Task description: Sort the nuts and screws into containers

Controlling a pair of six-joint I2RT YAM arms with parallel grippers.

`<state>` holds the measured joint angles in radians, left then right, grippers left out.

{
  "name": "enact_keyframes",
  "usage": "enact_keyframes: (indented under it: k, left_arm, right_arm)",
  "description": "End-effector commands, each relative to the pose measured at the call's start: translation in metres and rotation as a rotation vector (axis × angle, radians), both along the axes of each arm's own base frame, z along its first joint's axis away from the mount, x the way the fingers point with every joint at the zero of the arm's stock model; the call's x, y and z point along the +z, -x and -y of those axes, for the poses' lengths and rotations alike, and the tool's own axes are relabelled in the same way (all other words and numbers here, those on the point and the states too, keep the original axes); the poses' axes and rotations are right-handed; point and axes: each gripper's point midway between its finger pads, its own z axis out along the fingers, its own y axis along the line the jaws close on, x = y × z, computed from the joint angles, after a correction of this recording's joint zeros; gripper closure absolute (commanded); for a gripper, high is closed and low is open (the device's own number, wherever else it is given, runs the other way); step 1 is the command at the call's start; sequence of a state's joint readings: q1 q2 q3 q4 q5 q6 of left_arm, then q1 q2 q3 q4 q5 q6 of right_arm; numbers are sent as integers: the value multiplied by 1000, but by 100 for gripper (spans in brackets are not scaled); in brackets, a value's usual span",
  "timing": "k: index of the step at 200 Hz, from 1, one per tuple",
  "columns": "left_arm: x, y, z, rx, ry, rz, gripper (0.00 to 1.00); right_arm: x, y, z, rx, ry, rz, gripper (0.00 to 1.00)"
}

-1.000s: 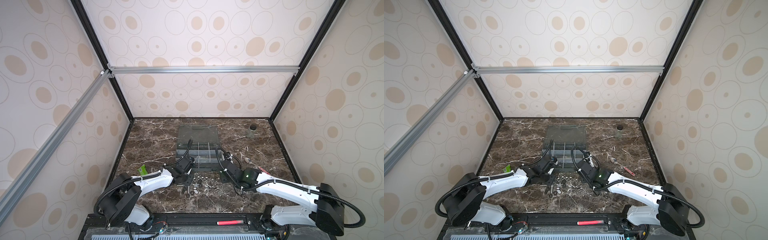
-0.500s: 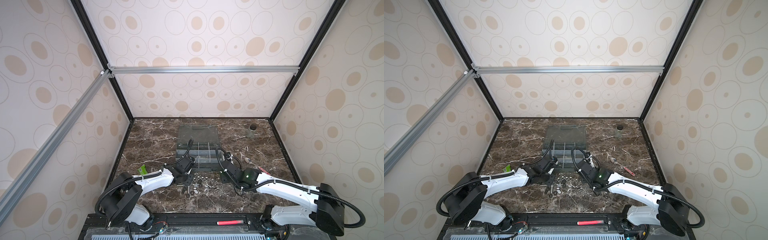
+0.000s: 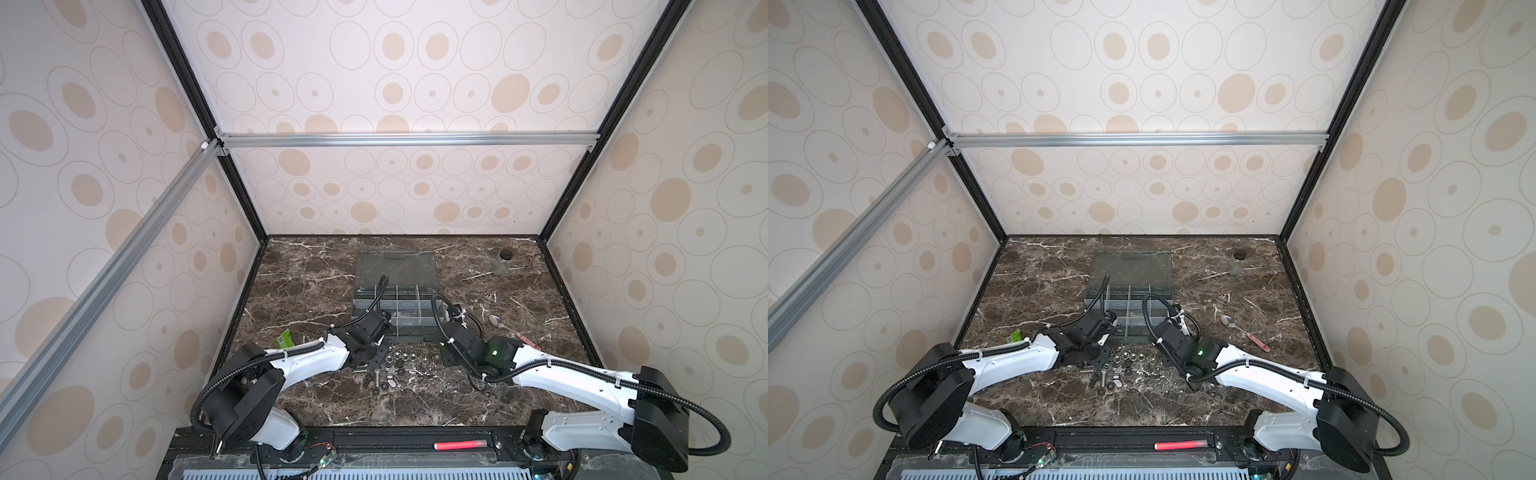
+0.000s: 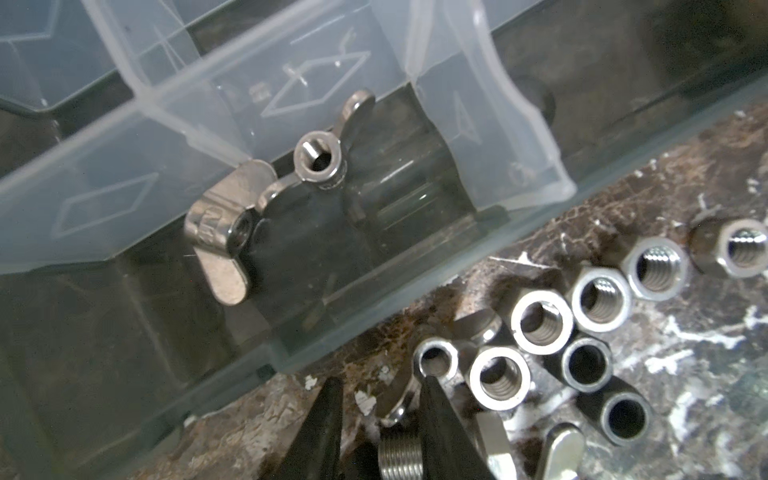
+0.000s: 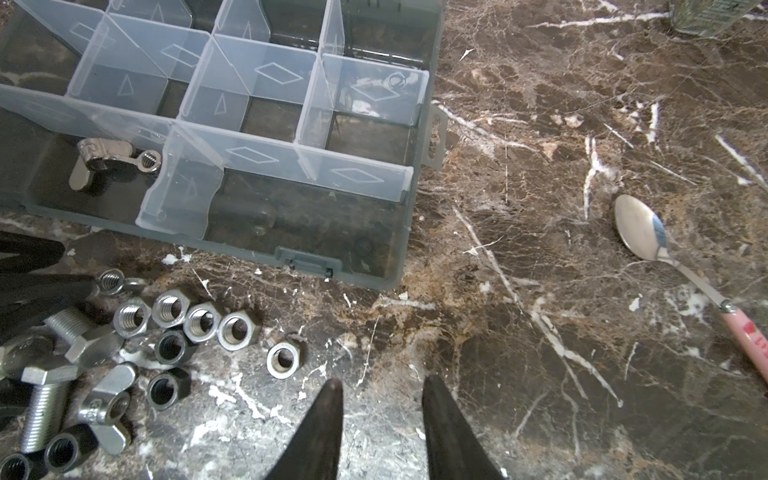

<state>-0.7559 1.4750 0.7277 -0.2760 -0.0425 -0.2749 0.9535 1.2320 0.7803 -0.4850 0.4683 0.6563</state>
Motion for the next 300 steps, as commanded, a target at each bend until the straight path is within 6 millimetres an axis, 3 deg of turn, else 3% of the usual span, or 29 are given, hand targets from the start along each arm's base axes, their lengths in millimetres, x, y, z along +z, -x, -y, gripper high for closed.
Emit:
enact_keyframes:
  k: [1,93,159,211,268,300]
  left_arm:
    - [2,-2,8,-35,-6,0,70]
    - [0,1,10,-55,-7,-13,73]
    - [27,-14,12,-72,-19,71,65]
    - [21,-17,19,-116,-33,57,66]
    - [5,-9,25,-148,-21,-7,68]
    - [7,-2,28,-159,7,-29,69]
  right_arm:
    - [-2,-1,5,-30,0,1,64]
    - [-2,-1,6,-33,-1,1,64]
    - [-3,1,7,-34,1,-2,64]
    - [-3,1,7,-34,-4,-5,64]
    - [-3,3,9,-41,-9,-6,64]
    - [-2,4,13,-49,-10,-3,64]
